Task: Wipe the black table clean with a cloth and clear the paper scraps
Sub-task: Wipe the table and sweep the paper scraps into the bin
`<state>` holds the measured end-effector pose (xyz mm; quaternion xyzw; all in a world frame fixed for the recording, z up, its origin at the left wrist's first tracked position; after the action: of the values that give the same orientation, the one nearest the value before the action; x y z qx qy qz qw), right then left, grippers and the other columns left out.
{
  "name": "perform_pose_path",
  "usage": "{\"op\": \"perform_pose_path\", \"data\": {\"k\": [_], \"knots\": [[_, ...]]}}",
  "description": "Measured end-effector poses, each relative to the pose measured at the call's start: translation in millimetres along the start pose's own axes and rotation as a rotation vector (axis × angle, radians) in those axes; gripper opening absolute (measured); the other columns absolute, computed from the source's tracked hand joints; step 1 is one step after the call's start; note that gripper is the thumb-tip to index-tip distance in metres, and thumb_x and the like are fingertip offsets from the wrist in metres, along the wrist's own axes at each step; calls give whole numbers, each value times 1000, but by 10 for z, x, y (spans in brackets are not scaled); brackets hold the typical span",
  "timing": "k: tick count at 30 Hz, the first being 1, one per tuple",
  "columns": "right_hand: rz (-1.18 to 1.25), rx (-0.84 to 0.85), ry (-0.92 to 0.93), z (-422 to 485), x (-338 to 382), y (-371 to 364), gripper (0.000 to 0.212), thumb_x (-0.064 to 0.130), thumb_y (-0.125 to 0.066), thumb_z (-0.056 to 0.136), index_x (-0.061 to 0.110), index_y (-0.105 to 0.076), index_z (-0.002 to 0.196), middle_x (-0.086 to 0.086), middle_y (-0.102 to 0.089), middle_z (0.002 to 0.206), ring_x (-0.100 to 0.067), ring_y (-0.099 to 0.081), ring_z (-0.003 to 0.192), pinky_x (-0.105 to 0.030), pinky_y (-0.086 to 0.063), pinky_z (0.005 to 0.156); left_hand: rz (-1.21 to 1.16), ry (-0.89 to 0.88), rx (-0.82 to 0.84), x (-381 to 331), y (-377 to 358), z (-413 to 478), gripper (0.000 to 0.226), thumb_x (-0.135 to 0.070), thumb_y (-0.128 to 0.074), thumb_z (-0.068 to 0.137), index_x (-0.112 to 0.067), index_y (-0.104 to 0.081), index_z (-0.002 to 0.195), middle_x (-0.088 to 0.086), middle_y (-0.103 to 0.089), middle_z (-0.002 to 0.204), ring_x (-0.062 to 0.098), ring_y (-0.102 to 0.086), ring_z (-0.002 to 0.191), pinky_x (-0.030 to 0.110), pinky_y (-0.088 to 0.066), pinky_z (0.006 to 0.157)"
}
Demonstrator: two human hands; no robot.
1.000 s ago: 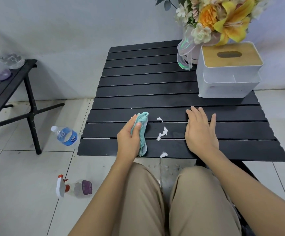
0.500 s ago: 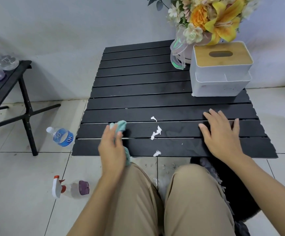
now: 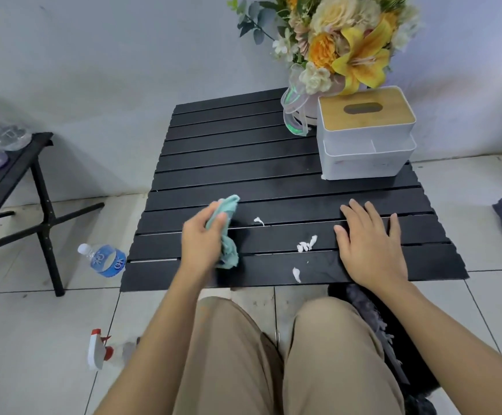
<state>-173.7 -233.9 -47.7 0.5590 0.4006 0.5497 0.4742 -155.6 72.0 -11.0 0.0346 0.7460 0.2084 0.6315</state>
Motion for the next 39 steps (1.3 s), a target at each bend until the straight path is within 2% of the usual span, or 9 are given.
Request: {"op": "perform_pose_path", "data": {"k": [4, 7, 11, 13, 15, 18, 24, 29, 39], "knots": [[-23, -21, -1, -1, 17, 13, 52, 41, -23, 100, 17, -43, 142, -1, -39, 152, -25, -28, 144, -58, -18, 115, 395, 15, -250, 298, 587, 471, 39, -16, -52, 96, -16, -55, 134, 7, -44, 148, 25, -45, 132, 34, -32, 112], [-39, -19, -9, -1, 19, -3, 56, 42, -20, 97, 17, -43, 141, -1, -39, 152, -25, -28, 144, -58, -18, 115, 619, -62, -326, 249, 212, 433, 35, -11, -50, 94, -12, -57, 129, 12, -43, 145, 32, -47, 127, 36, -38, 100], [-56, 8, -6, 3, 5, -22, 59, 44, -15, 97, 19, -39, 144, 0, -35, 155, -24, -24, 145, -58, -17, 115, 605, -345, -38, -116, -802, 83, 36, -4, -53, 91, -13, -60, 125, 6, -51, 139, 25, -48, 127, 22, -32, 100], [-70, 36, -1, 16, -5, -49, 62, 46, -10, 96, 22, -30, 149, 2, -26, 159, -22, -17, 148, -56, -12, 116, 467, -308, 211, -174, -1032, 57, 36, -8, -54, 94, -15, -60, 129, 3, -51, 142, 17, -46, 132, 18, -28, 106], [-76, 66, 5, 38, -11, -86, 64, 47, -3, 95, 25, -19, 153, 5, -16, 162, -20, -8, 150, -55, -6, 117, 265, -183, 342, -188, -880, 148, 31, -14, -58, 93, -17, -66, 123, 10, -63, 128, 18, -61, 111, 29, -41, 101], [-83, 74, 3, 46, -16, -110, 67, 48, 1, 93, 26, -13, 154, 5, -11, 163, -20, -5, 150, -56, -4, 117, 343, -115, 95, -180, -112, 431, 23, -22, -58, 93, -21, -70, 112, 14, -72, 101, 20, -62, 82, 32, -47, 79], [-86, 75, -4, 56, -16, -119, 67, 48, 1, 93, 26, -16, 154, 5, -13, 162, -20, -6, 150, -57, -5, 117, 957, -143, -31, 7, 200, 614, 25, -21, -48, 97, -16, -64, 114, 6, -48, 124, 31, -42, 109, 45, -40, 88], [-81, 66, -8, 49, -16, -106, 66, 48, -1, 94, 26, -19, 154, 4, -16, 162, -20, -9, 150, -57, -6, 117, 982, -221, 91, 90, 327, 745, 27, -19, -48, 97, -29, -64, 117, 0, -47, 123, 29, -39, 109, 48, -41, 94], [-87, 65, -31, 51, -20, -112, 65, 48, -1, 94, 27, -16, 154, 6, -14, 162, -19, -7, 150, -56, -5, 117, 939, -138, -76, -62, -133, 525, 33, -8, -46, 91, -24, -62, 113, 6, -41, 122, 33, -36, 107, 45, -39, 87]]}}
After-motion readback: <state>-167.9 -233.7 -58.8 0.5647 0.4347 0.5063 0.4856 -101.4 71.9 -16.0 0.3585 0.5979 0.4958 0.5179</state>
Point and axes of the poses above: each hand's wrist, its own z-axis towards the middle knuckle, its own y-axis out of the back of the hand, x = y × z, the point moved 9 cm from there along z, towards the middle knuckle
